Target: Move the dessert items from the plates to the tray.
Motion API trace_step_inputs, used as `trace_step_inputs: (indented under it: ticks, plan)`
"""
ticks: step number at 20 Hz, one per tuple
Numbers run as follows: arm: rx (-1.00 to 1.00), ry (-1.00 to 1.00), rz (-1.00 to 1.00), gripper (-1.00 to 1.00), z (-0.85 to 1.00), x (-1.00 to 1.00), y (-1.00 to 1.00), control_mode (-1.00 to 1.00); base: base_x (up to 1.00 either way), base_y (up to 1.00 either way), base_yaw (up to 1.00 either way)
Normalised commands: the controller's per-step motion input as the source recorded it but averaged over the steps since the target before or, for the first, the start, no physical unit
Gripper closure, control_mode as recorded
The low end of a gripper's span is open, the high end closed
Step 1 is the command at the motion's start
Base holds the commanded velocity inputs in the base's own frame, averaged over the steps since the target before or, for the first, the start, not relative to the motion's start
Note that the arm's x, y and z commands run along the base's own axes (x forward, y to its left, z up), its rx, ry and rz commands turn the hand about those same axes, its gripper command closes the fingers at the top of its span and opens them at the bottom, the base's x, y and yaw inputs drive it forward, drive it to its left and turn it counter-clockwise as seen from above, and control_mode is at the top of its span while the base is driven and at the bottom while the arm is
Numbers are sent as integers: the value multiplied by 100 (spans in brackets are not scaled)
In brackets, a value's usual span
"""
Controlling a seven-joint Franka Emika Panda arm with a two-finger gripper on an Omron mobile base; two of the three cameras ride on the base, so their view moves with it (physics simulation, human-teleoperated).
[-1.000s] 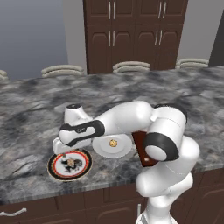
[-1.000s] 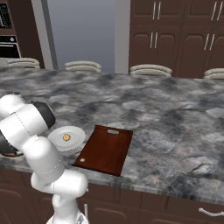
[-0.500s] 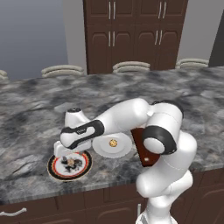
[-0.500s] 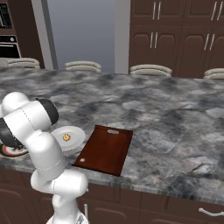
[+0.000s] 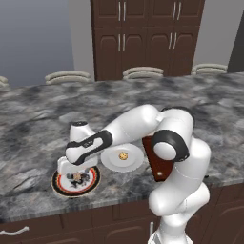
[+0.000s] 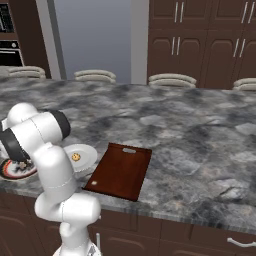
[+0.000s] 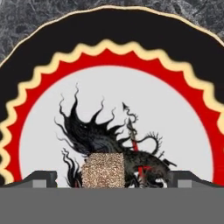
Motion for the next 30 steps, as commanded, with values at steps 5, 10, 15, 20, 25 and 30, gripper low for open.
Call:
trace_step_inputs:
  ticks: [5,10,15,20,25,30]
  plan:
    - [0,3,0,-100,-6,0,7,-100,0,0,0]
    - [0,2,0,-100,0,0,0,-100,0,0,0]
    - [0,2,0,-100,-3,0,0,-100,0,0,0]
    - [0,3,0,-100,-14,0,0,-100,0,0,0]
    - [0,5,0,-100,-14,0,0,-100,0,0,0]
    - [0,4,0,100,-8,0,0,-100,0,0,0]
